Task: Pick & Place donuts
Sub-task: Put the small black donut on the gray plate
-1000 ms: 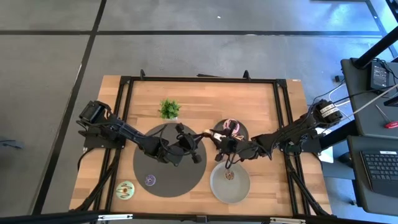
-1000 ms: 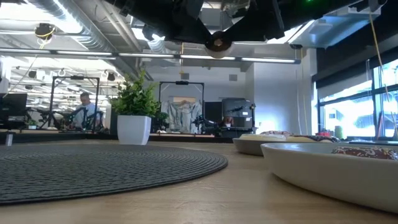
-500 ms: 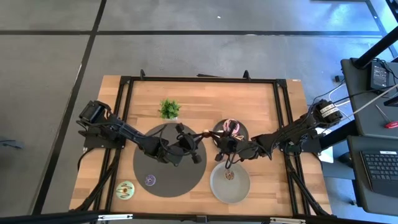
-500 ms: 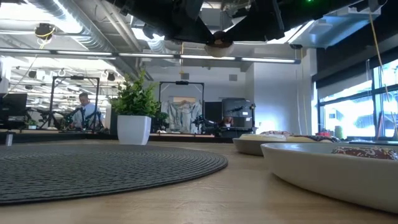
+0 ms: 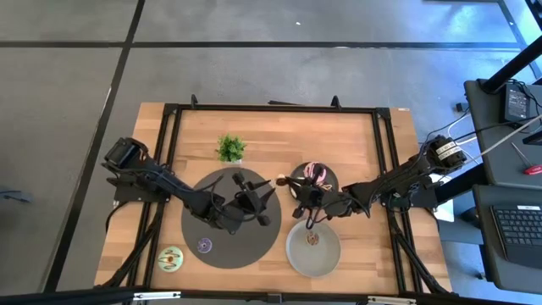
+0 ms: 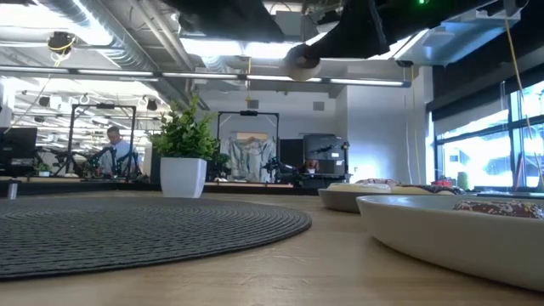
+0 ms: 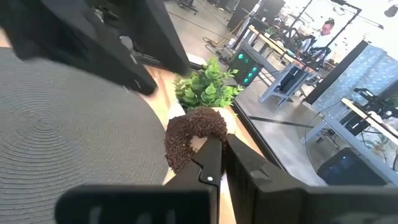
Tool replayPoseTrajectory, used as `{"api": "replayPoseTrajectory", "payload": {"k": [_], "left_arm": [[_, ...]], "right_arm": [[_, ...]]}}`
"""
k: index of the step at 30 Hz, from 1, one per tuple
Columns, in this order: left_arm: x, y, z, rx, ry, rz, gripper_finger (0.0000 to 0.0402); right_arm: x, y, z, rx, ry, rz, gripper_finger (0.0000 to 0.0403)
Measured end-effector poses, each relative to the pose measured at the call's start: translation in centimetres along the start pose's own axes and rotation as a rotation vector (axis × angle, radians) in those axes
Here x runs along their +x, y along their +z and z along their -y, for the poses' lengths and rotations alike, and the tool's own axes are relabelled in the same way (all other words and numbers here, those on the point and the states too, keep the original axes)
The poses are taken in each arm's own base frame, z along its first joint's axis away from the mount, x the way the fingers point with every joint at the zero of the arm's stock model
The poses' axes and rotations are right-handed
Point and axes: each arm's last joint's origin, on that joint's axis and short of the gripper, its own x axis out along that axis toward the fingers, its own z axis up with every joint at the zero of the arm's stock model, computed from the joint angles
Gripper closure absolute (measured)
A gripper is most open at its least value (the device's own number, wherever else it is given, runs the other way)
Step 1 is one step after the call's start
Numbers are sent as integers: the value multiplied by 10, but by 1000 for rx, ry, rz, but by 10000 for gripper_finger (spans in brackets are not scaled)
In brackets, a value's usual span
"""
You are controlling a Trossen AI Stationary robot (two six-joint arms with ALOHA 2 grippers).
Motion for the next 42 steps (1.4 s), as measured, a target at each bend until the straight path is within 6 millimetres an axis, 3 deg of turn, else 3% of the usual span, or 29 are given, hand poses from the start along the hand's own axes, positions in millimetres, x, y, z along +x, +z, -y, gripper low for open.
{"api": "replayPoseTrajectory", "payload": {"k": [7,11,14,17,21,27,34,42], "left_arm": [[-14,9,-4,-40,-4,14,269],[-15,10,-5,-63,-7,14,271],[-15,10,-5,-61,-7,12,272],[-14,9,-5,-53,-12,7,272],[-14,9,-5,-54,-16,7,270],[-11,8,-6,-86,-23,1,273],[-4,7,-6,-123,-145,-14,271],[-1,5,-7,-124,-154,-34,270]], "right_arm": [[-26,4,-7,43,165,-4,384],[-52,6,-1,184,492,-93,384],[-68,2,0,329,760,-259,384],[-84,-12,-12,365,867,-393,384],[-104,-37,-36,374,901,-507,384],[-121,-51,-55,446,809,-539,384],[-122,-66,-72,475,749,-589,384],[-120,-71,-78,498,745,-615,384]]}}
